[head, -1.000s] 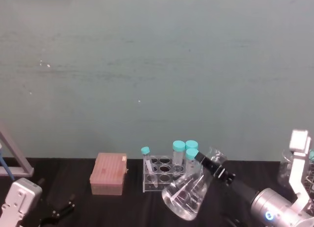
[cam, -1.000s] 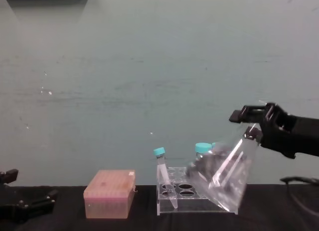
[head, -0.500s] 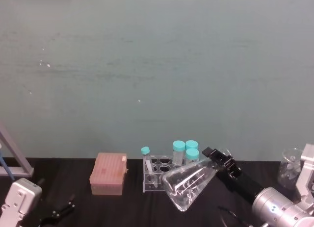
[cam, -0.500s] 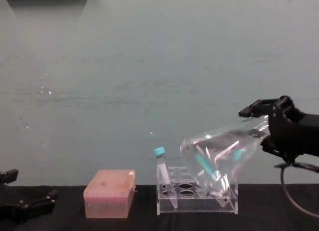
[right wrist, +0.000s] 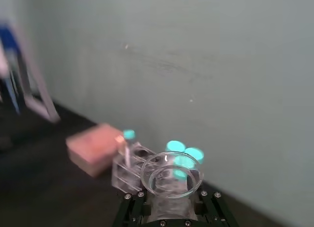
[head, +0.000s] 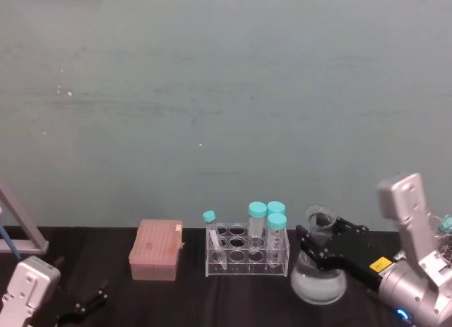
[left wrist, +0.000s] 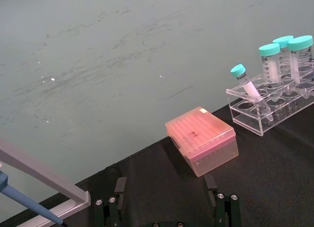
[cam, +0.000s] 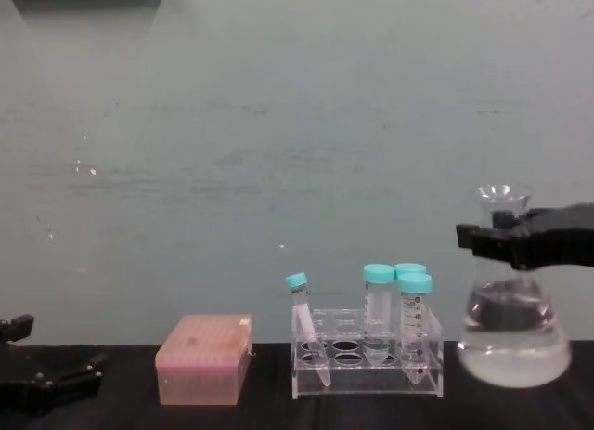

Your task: Pick up the beaker with the right gripper, shake it three times, and then put it down.

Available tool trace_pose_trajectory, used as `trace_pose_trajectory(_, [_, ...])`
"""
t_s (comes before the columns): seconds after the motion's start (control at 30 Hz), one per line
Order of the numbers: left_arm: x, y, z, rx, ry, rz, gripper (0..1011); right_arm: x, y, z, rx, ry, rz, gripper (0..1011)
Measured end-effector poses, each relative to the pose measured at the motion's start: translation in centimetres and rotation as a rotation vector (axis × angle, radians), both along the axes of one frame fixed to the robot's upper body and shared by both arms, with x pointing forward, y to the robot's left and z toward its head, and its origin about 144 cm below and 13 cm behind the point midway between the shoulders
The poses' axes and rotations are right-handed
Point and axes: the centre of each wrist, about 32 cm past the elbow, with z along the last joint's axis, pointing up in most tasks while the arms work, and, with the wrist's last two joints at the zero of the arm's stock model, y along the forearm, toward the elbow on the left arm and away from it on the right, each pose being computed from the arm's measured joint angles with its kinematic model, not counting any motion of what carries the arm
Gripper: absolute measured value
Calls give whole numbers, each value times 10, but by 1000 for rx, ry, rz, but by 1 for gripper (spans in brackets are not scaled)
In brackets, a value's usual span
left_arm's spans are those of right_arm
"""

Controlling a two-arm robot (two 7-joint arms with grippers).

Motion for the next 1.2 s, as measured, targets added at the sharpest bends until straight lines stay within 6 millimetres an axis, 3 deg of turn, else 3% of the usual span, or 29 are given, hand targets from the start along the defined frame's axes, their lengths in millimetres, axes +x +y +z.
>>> trace_pose_trajectory(0.13, [0,0,0,0,0,0,1000,1,-3,3,-265,-135,39,452])
trace_pose_trajectory(0.37, [0,0,0,0,0,0,1000,2,-4,3,-518,-240,81,452])
trace_pose_trajectory(0.73, [0,0,0,0,0,0,1000,5,-3,1,-597,-264,96,452])
trace_pose_trajectory(0.9, [0,0,0,0,0,0,1000,9,-5,3,-479,-217,78,452])
trace_pose_trajectory(1.2, [0,0,0,0,0,0,1000,10,1,-3,41,26,57,452])
